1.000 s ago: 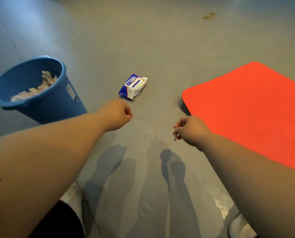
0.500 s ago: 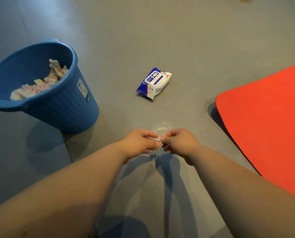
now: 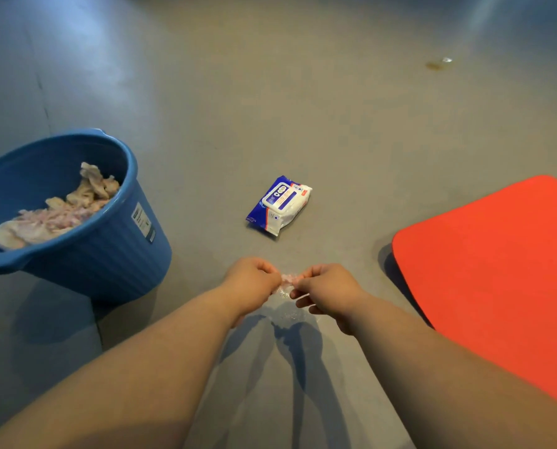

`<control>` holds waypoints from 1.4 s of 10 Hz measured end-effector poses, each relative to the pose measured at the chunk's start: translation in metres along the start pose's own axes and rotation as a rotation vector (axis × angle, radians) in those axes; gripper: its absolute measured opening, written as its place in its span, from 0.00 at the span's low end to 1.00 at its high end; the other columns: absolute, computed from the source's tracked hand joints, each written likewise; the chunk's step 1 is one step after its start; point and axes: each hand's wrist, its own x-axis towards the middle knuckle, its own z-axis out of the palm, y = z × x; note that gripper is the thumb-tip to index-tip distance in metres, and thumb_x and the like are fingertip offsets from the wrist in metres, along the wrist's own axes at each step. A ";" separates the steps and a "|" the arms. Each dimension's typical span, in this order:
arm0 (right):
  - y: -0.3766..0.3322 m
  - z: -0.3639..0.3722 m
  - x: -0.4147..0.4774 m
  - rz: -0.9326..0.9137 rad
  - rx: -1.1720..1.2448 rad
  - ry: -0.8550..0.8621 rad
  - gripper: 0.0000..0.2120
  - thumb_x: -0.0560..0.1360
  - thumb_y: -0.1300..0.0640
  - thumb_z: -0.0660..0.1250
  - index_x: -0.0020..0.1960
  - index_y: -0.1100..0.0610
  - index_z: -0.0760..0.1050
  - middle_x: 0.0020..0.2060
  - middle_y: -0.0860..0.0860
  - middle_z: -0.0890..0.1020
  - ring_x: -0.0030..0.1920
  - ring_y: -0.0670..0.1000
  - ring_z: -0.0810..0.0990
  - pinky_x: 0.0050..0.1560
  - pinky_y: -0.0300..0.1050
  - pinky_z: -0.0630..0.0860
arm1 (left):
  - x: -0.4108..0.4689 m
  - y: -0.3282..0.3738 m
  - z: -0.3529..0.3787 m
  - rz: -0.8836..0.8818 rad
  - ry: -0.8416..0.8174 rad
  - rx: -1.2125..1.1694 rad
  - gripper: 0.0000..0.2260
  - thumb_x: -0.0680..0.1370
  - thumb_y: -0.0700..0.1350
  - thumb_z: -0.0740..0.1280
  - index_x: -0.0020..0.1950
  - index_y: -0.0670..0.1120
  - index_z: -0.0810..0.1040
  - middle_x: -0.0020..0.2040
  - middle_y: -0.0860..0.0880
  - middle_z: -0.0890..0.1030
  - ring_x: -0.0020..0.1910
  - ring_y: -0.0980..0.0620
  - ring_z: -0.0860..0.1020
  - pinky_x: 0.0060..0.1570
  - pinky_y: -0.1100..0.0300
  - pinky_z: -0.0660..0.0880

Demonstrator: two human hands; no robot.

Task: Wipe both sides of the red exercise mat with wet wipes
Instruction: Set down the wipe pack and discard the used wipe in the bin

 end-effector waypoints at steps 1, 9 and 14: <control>0.001 0.000 0.003 0.013 -0.021 0.037 0.05 0.76 0.64 0.62 0.42 0.59 0.75 0.36 0.54 0.82 0.34 0.50 0.79 0.32 0.41 0.70 | 0.002 0.005 0.005 0.012 -0.018 0.048 0.08 0.76 0.39 0.64 0.43 0.45 0.82 0.36 0.47 0.78 0.37 0.50 0.74 0.43 0.57 0.73; -0.034 0.105 0.085 -0.086 -0.170 -0.126 0.08 0.75 0.63 0.63 0.38 0.55 0.74 0.36 0.52 0.80 0.35 0.49 0.78 0.39 0.44 0.77 | 0.030 -0.079 -0.108 0.093 0.278 0.936 0.12 0.82 0.47 0.58 0.65 0.50 0.73 0.78 0.45 0.48 0.77 0.43 0.44 0.74 0.45 0.55; 0.046 0.064 0.083 -0.196 -0.878 0.197 0.18 0.77 0.55 0.58 0.67 0.50 0.70 0.71 0.53 0.64 0.70 0.57 0.62 0.68 0.49 0.62 | 0.039 -0.097 -0.072 0.167 0.298 0.608 0.08 0.80 0.45 0.61 0.52 0.49 0.80 0.56 0.46 0.80 0.52 0.45 0.76 0.47 0.58 0.71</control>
